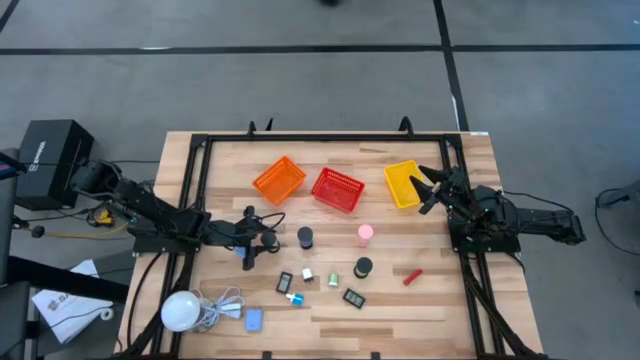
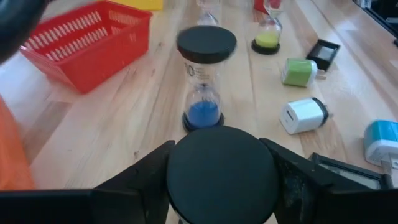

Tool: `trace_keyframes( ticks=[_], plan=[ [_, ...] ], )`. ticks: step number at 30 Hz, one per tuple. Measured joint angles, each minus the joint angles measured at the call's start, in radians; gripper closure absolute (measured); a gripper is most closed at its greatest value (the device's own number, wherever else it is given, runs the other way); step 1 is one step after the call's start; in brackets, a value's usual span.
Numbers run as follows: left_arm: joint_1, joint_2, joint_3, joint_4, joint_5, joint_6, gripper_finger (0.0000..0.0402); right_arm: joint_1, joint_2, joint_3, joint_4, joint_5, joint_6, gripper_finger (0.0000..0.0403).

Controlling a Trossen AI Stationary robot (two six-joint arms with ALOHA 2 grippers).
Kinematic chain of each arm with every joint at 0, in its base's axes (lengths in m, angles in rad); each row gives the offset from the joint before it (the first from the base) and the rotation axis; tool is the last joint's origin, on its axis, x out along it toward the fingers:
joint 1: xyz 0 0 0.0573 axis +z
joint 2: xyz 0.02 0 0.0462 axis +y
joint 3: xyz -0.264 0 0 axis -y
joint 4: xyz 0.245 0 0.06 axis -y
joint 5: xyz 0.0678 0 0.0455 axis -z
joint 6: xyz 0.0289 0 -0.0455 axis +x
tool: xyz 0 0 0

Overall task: Pick & Place Office items
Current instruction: Put the left green hourglass into the orange bin

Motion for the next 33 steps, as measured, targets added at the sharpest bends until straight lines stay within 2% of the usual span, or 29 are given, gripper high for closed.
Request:
trace_keyframes(
  ticks=[4,8,11,15,19,24,28,33],
  plan=[
    [0.031,-0.032,0.019,0.002,-0.009,-0.013,0.0188,0.0,0.0,0.0,0.0,0.0,0.0,0.0159],
    [0.099,-0.093,0.057,0.006,-0.001,0.077,0.0196,0.0,0.0,0.0,0.0,0.0,0.0,0.0159],
    [0.195,-0.147,0.085,0.006,-0.003,0.094,0.02,0.0,0.0,0.001,0.0,0.0,0.0,0.0159],
    [0.336,-0.2,0.101,0.006,-0.004,0.115,0.0182,0.0,0.0,0.001,0.0,0.0,0.0,0.0159],
    [0.476,-0.211,0.113,0.008,0.009,0.149,0.0184,0.0,0.0,0.001,0.001,0.001,0.0,0.0159],
    [0.641,-0.165,0.113,0.015,0.156,0.143,0.0198,-0.011,0.0,0.001,0.001,0.004,0.0,0.0159],
    [0.727,-0.09,0.113,0.058,0.163,0.146,0.0188,-0.03,0.0,0.001,0.002,0.004,0.0,0.0159],
    [0.778,0.014,0.113,0.114,0.195,0.143,0.0193,-0.055,0.0,0.001,0.002,0.004,0.0,0.0159]
  ],
)
